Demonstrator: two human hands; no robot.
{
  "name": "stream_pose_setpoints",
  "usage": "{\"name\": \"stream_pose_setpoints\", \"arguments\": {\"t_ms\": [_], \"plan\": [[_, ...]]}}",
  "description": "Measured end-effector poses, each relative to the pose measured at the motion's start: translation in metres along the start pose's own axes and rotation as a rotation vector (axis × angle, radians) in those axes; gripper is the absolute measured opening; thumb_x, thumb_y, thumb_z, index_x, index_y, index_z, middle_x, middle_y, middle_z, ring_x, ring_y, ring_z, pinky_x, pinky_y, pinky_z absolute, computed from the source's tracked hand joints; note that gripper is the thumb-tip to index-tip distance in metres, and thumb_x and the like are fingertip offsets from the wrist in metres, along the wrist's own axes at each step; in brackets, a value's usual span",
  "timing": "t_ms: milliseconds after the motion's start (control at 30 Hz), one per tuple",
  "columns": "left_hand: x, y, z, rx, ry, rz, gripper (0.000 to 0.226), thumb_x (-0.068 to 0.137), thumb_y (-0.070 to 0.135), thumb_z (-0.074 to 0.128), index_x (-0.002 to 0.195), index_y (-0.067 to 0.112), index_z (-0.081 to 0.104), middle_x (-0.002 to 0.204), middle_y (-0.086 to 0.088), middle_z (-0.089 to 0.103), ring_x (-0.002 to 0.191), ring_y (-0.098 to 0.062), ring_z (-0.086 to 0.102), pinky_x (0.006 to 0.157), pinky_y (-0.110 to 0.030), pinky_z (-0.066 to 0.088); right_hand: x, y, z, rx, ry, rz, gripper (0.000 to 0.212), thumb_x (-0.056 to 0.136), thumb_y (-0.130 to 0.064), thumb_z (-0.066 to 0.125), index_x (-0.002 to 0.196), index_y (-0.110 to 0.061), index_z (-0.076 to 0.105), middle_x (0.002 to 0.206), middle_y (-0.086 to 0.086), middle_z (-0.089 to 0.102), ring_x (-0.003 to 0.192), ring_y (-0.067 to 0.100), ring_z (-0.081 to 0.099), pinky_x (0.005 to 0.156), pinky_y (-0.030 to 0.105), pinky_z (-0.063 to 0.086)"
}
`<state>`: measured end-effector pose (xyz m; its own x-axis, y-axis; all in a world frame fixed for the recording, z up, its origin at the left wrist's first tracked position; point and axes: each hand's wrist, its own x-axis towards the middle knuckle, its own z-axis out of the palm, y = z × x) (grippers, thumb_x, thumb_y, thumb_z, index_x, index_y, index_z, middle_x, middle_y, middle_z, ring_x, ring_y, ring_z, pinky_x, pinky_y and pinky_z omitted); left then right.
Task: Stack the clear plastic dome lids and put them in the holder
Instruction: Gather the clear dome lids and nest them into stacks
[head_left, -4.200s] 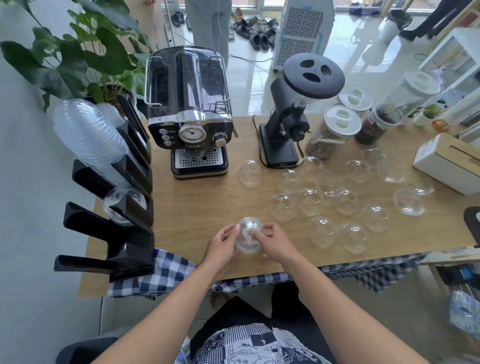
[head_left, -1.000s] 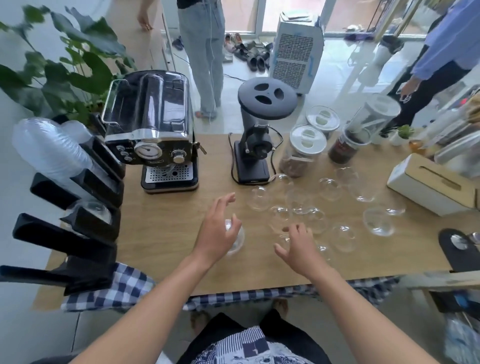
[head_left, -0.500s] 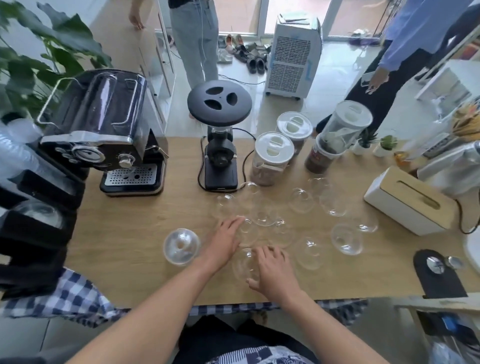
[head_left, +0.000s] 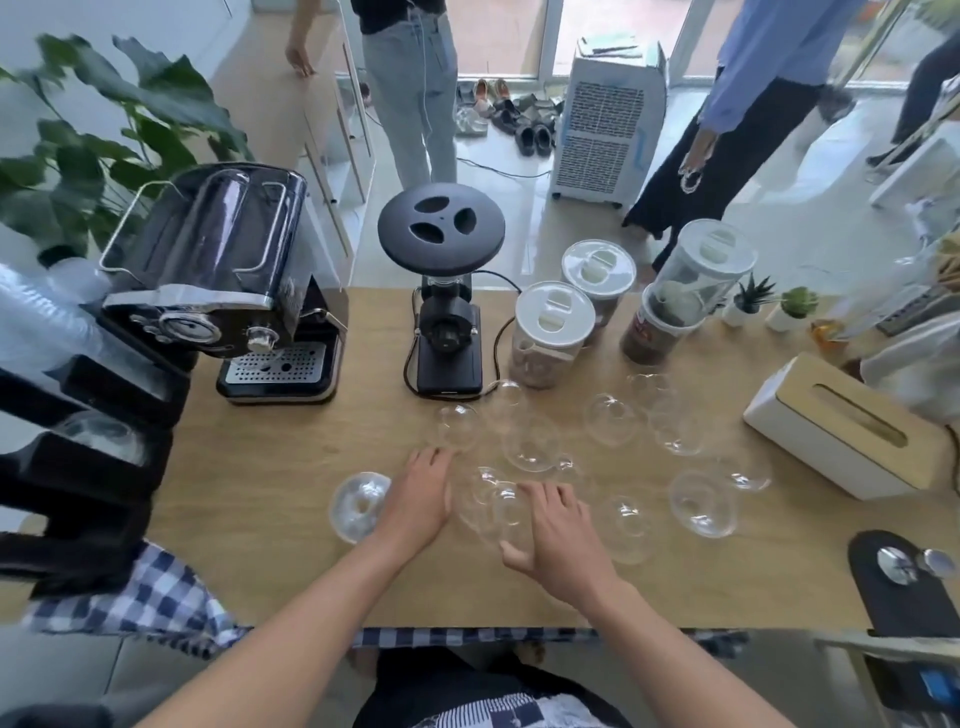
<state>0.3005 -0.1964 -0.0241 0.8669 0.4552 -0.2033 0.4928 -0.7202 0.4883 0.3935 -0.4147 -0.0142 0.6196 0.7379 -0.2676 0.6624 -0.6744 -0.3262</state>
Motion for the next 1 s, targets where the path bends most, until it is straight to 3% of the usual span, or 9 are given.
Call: {"name": "stream_pose_setpoints", "arguments": {"t_ms": [133, 333, 467, 567, 667, 767, 1000], "plan": [[0.029, -0.011, -0.018, 0.060, -0.004, -0.004, 0.058, 0.099, 0.010, 0.063, 0.156, 0.014, 0.055, 0.146, -0.013, 0.059, 0.130, -0.036, 0.054, 0.110, -0.054, 0.052, 0.018, -0.023, 0.005, 0.008, -0.042, 0.034, 0.081, 0.092, -0.061, 0.067, 0.159, -0.023, 0.042, 0.149, -0.002, 0.052, 0.139, 0.025, 0.045, 0.114, 0.041, 0.042], [0.060, -0.015, -0.031, 0.111, -0.121, -0.011, 0.065, 0.100, 0.015, 0.062, 0.163, 0.019, 0.043, 0.159, -0.010, 0.048, 0.140, -0.037, 0.048, 0.111, -0.050, 0.051, 0.036, -0.037, 0.013, -0.012, -0.130, 0.082, 0.071, 0.096, -0.047, 0.064, 0.158, -0.023, 0.039, 0.152, -0.001, 0.048, 0.141, 0.027, 0.042, 0.110, 0.042, 0.043], [0.070, -0.018, -0.028, 0.114, -0.180, -0.004, 0.069, 0.099, 0.019, 0.070, 0.163, 0.022, 0.042, 0.161, -0.008, 0.047, 0.140, -0.036, 0.048, 0.113, -0.049, 0.050, 0.042, -0.035, 0.012, -0.026, -0.132, 0.081, 0.075, 0.097, -0.063, 0.062, 0.156, -0.023, 0.041, 0.151, -0.002, 0.050, 0.142, 0.026, 0.043, 0.111, 0.043, 0.044], [0.074, -0.017, -0.024, 0.124, -0.186, -0.004, 0.071, 0.099, 0.025, 0.078, 0.161, 0.021, 0.042, 0.161, -0.006, 0.047, 0.141, -0.032, 0.049, 0.112, -0.047, 0.050, 0.045, -0.028, 0.009, -0.014, -0.010, 0.087, 0.068, 0.099, -0.074, 0.047, 0.146, -0.024, 0.053, 0.145, -0.002, 0.054, 0.134, 0.025, 0.049, 0.105, 0.043, 0.048], [0.079, -0.016, -0.019, 0.111, -0.160, -0.010, 0.069, 0.095, 0.034, 0.086, 0.150, 0.020, 0.048, 0.153, -0.003, 0.055, 0.136, -0.027, 0.055, 0.106, -0.040, 0.053, 0.052, -0.016, -0.001, 0.013, 0.103, 0.119, 0.046, 0.106, -0.057, 0.045, 0.134, -0.025, 0.061, 0.147, 0.001, 0.053, 0.135, 0.026, 0.050, 0.103, 0.044, 0.047], [0.082, -0.015, -0.017, 0.117, -0.159, 0.007, 0.070, 0.092, 0.038, 0.088, 0.146, 0.019, 0.048, 0.147, -0.004, 0.061, 0.134, -0.026, 0.058, 0.104, -0.041, 0.055, 0.061, -0.006, -0.012, -0.009, 0.076, 0.139, 0.028, 0.102, -0.038, 0.055, 0.125, -0.025, 0.064, 0.150, 0.001, 0.052, 0.136, 0.029, 0.047, 0.101, 0.046, 0.045], [0.080, -0.018, -0.026, 0.086, -0.182, 0.029, 0.080, 0.095, 0.039, 0.084, 0.162, 0.024, 0.043, 0.162, -0.003, 0.054, 0.145, -0.026, 0.051, 0.113, -0.044, 0.052, 0.070, 0.003, -0.009, -0.145, -0.165, 0.026, 0.036, 0.111, -0.036, 0.048, 0.134, -0.025, 0.073, 0.169, -0.003, 0.046, 0.162, 0.034, 0.024, 0.127, 0.055, 0.027]]}}
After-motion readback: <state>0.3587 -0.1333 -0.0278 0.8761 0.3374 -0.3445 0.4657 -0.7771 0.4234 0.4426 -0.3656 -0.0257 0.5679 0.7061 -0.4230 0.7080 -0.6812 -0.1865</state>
